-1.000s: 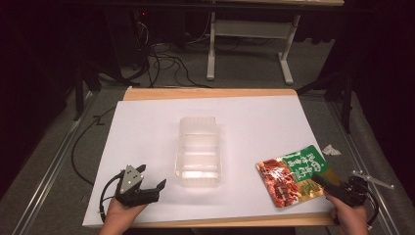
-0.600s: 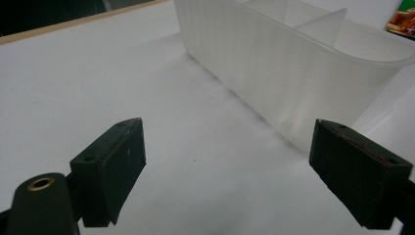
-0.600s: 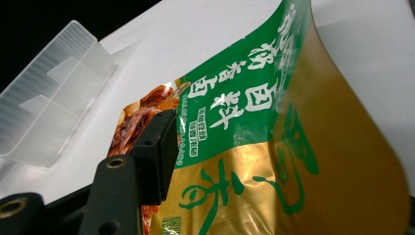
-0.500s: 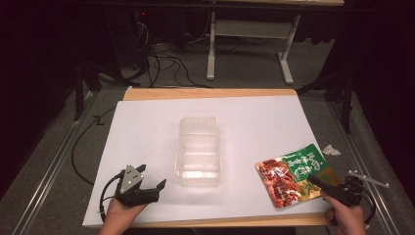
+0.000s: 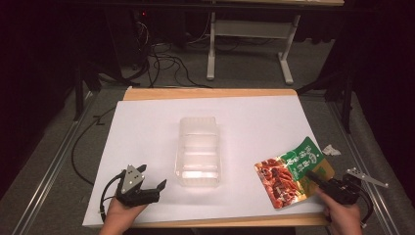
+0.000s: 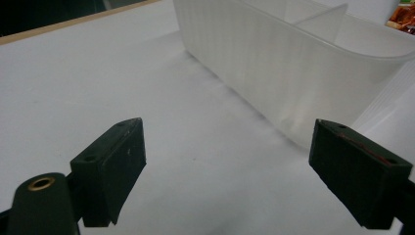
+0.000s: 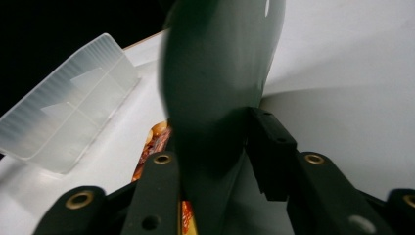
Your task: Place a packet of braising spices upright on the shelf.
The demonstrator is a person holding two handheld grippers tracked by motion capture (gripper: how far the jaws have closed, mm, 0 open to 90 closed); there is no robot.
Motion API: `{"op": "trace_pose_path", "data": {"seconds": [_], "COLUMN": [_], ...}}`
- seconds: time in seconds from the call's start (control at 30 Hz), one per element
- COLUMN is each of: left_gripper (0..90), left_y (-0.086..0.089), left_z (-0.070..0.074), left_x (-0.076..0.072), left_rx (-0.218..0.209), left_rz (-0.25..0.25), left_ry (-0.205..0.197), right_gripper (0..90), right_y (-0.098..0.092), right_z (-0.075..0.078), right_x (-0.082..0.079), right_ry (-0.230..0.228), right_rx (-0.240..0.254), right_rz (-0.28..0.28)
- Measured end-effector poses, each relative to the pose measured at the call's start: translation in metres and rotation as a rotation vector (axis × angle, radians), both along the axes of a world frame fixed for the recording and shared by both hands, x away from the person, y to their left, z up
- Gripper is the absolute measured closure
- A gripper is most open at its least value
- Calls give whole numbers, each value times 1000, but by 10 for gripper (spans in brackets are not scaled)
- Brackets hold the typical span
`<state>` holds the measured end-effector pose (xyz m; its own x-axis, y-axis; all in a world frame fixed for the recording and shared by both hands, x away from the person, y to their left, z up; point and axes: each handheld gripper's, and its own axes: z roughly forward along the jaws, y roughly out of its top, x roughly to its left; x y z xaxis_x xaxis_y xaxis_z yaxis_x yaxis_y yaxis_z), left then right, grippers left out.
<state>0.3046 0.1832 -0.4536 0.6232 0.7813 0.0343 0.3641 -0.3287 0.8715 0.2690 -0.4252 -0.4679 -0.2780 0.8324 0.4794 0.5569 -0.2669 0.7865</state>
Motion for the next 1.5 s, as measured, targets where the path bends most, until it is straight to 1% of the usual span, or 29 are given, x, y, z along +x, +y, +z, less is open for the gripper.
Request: {"op": "trace_pose_path", "data": {"seconds": [0.03,0.07,0.13,0.17,0.23,0.27,0.33,0.43,0.57,0.6,0.77,0.87,1.0,1.2,1.33,1.37,1.4,1.43,1.47,1.5], "left_gripper": [142,141,141,141,141,141,142,142,141,141,141,141,142,142,141,141,141,141,141,141], "left_y": [0,0,0,0,0,0,0,0,1,1,1,2,3,3,3,3,3,3,4,4], "left_z": [0,0,0,0,0,0,0,0,1,2,2,3,3,3,3,3,3,3,3,3], "left_x": [0,0,0,0,0,0,0,0,-1,-1,-1,-1,-1,-1,-1,-1,-1,-1,-1,-1], "left_rx": [0,0,1,1,1,0,1,3,-8,-6,-3,-5,-7,-5,-7,-7,-8,-8,-7,-7], "left_rz": [0,0,0,0,0,1,1,1,1,2,2,3,6,6,9,9,9,9,9,9], "left_ry": [0,0,0,-1,-2,-3,-4,-5,-11,-14,-17,-21,-23,-25,-27,-28,-28,-29,-31,-31], "right_gripper": [706,768,816,816,860,866,875,878,883,884,890,892,895,898,900,900,900,900,900,900], "right_y": [0,1,3,3,5,6,9,9,10,11,9,8,12,18,22,24,24,26,29,29], "right_z": [0,1,2,2,2,3,4,6,8,10,11,12,16,24,30,33,33,34,38,38], "right_x": [0,1,1,1,1,1,1,1,2,2,1,1,0,0,-1,-2,-2,-2,-3,-3], "right_ry": [0,8,19,19,27,20,17,14,27,24,7,-10,-37,-94,-124,-144,-144,-151,-167,-167], "right_rx": [0,-17,-36,-36,-63,-84,-110,-117,-105,-108,-90,-76,-82,-99,-99,-104,-104,-103,-115,-115], "right_rz": [0,-17,-33,-33,-47,-48,-55,-58,-62,-60,-56,-57,-60,-57,-53,-47,-47,-45,-38,-38]}}
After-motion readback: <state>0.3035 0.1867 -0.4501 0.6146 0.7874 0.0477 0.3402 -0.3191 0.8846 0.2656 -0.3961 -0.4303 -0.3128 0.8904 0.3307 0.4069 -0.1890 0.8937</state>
